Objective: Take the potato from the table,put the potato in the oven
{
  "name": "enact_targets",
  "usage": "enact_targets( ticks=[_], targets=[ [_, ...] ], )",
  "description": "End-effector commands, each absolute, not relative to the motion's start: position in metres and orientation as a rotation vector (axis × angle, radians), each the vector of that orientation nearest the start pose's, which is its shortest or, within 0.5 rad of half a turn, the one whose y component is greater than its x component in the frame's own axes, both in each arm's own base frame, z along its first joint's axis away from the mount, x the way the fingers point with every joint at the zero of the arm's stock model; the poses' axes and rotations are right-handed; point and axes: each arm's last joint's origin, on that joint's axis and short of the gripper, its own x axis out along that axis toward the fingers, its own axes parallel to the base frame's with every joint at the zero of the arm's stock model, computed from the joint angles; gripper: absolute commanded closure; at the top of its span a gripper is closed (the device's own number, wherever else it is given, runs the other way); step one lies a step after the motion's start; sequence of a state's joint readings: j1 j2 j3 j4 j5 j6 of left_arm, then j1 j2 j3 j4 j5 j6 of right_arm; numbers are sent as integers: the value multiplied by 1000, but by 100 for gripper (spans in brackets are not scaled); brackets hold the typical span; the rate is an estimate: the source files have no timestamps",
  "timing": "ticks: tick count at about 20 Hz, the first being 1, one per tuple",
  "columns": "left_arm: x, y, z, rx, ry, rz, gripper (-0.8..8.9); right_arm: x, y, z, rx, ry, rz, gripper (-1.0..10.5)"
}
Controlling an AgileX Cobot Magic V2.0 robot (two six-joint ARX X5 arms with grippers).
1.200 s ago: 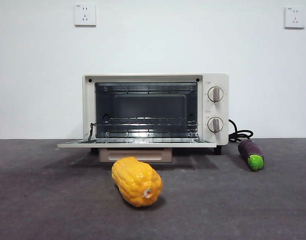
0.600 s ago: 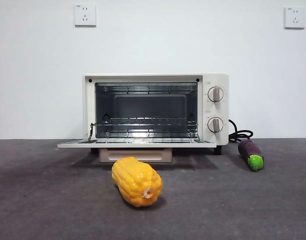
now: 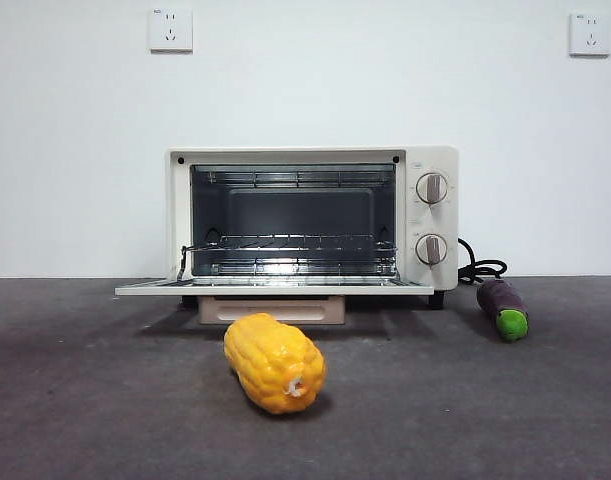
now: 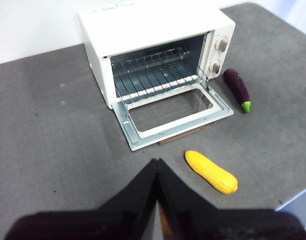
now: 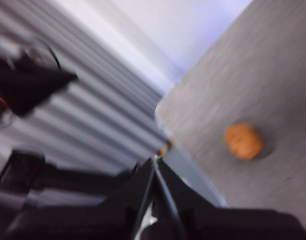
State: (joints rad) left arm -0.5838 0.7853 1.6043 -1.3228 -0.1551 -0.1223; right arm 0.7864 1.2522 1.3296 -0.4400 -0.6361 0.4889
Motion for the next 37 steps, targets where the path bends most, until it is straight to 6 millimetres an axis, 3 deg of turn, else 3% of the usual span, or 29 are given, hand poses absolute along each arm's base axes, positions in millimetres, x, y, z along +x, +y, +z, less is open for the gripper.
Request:
enact_targets(
  ticks=[1, 5, 8, 10, 15, 17, 20, 21, 32, 37],
  targets=[
    [30, -14, 463, 47, 473, -389, 819, 186, 232, 397, 274, 726, 1335, 870],
    [19, -7, 464, 35, 441, -392, 819, 203, 274, 388, 134, 763, 1346, 843],
    [5, 2, 463, 40, 393, -398, 819, 217, 320, 379, -7, 785, 1369, 728],
    [-4, 9, 463, 66, 354, -387, 818, 223, 346, 370, -84, 775, 1392, 716],
    [-26, 24, 460, 117, 268, -400, 818, 224, 396, 333, -371, 621, 1426, 716],
    [-32, 28, 459, 110, 248, -401, 818, 222, 408, 316, -472, 588, 1416, 680],
    [-37, 31, 458, 115, 231, -402, 818, 220, 425, 292, -537, 582, 1388, 402],
    [-37, 31, 458, 118, 230, -402, 818, 219, 431, 285, -552, 578, 1380, 373],
    [-37, 31, 458, 120, 230, -403, 818, 225, 456, 219, -620, 655, 1372, 375],
    [-37, 31, 457, 105, 233, -402, 819, 226, 463, 202, -623, 655, 1369, 375]
  ],
)
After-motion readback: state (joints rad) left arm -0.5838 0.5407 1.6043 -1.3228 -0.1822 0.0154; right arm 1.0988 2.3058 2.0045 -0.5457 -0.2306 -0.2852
